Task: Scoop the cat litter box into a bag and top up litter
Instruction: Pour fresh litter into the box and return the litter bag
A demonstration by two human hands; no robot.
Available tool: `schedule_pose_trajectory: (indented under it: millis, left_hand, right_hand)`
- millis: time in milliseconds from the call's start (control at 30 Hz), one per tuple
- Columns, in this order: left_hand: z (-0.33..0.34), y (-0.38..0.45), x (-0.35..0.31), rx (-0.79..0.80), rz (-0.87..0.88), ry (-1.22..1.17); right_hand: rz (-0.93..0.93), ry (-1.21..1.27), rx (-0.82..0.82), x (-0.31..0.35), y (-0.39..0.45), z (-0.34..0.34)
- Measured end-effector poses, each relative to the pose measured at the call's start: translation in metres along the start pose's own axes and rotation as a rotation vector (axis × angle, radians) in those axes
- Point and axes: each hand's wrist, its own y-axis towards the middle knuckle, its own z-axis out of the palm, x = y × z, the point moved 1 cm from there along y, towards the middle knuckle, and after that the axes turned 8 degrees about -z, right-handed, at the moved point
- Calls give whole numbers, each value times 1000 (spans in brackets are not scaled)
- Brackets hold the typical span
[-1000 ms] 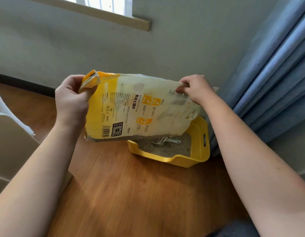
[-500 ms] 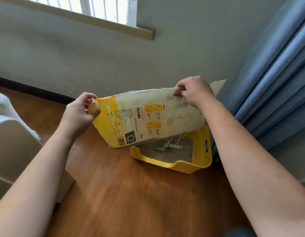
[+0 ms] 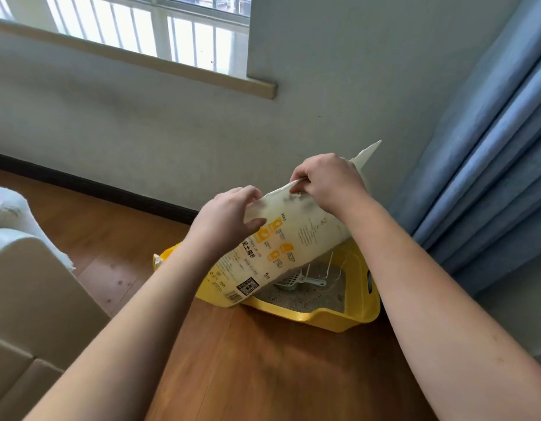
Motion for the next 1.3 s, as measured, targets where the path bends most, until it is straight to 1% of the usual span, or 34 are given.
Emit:
schedule_pose_trajectory:
  millis: [100, 200, 333, 367, 433, 500, 533, 600, 667, 700, 733, 800, 933, 1000, 1100, 1300]
  left_hand:
    - [9, 13, -30, 20, -63, 79]
    - [10, 24, -40, -12, -136, 66]
    - [11, 25, -43, -74, -113, 3]
    - [12, 24, -42, -89, -106, -12]
    - [12, 23, -38, -109, -108, -49]
    - [10, 22, -31, -126, -119, -87]
    - [9, 20, -27, -134, -121, -108]
    - [8, 16, -20, -154, -109, -160]
    - [6, 14, -16, -174, -97, -238]
    - [5, 13, -13, -178, -94, -280]
    - [3, 12, -12, -182, -89, -319]
    - [0, 11, -8, -188, -90, -380]
    - [-7, 8, -2, -202, -115, -508]
    - [-10, 7, 2, -208, -141, -564]
    - [-15, 4, 9, -201, -195, -644]
    - [-18, -8, 29, -226, -245, -662]
  right_hand:
    - [-28, -31, -9, 5, 2, 0]
    - [-47, -47, -16, 5, 0, -1]
    - [-132, 34, -24, -3, -3, -11]
    - [-159, 74, -52, -10, -4, -18]
    - [-149, 175, -186, -31, -10, -36]
    - [-64, 277, -320, -58, -21, -46]
    - [6, 307, -344, -72, -29, -46]
    - [178, 387, -291, -94, -43, -36]
    - [343, 516, -147, -105, -54, -17]
    - [387, 565, -65, -107, -58, -4]
    - [393, 575, 2, -107, -61, 7]
    - [383, 531, 63, -107, -64, 27]
    - [499, 633, -17, -119, -67, 44]
    - [515, 556, -17, -126, -64, 46]
    - [468, 453, 4, -125, -58, 36]
    - [364, 453, -17, -114, -41, 6]
